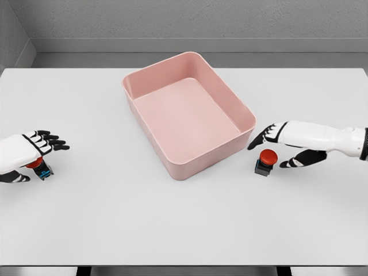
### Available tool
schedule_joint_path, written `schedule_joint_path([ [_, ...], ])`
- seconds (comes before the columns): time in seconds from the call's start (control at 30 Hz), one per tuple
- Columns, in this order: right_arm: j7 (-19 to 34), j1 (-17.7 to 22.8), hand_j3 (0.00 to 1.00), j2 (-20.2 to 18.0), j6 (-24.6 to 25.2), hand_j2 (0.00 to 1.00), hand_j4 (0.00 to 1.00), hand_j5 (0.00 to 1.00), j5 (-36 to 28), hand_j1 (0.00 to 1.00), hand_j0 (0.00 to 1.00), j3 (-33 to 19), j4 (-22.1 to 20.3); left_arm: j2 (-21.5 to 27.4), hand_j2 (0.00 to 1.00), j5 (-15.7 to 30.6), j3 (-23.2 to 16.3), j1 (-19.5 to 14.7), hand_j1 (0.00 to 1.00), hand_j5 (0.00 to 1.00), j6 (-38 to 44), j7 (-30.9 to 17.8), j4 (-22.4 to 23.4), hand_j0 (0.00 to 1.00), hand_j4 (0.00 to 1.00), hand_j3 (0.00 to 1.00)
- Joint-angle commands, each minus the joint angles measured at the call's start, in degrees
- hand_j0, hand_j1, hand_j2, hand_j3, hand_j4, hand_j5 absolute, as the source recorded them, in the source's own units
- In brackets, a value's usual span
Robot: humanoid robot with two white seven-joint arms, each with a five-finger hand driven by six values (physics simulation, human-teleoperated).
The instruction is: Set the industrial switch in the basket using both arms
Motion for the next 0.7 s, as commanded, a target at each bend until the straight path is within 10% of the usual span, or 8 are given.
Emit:
schedule_joint_path([
  [0.0,-0.01,0.00,0.81,0.73,0.13,0.81,0.81,0.81,0.96,0.81,0.81,0.08,0.15,-0.38,1.00,-0.28,0.01,0.09,1.00,1.00,0.05,0.10,0.55,1.00,1.00,1.00],
  [0.47,-0.01,0.09,0.82,1.43,0.13,0.82,0.82,0.82,2.63,0.82,0.82,0.35,2.17,-0.46,1.00,-0.54,-2.19,-0.79,1.00,1.00,0.05,1.77,1.25,1.00,1.00,1.00],
  [0.67,-0.01,0.09,0.82,2.93,0.13,0.82,0.82,0.82,3.95,0.82,0.82,1.49,3.23,-0.29,0.58,-0.54,-2.28,-0.79,0.58,0.58,0.05,1.77,1.25,0.58,0.58,0.58],
])
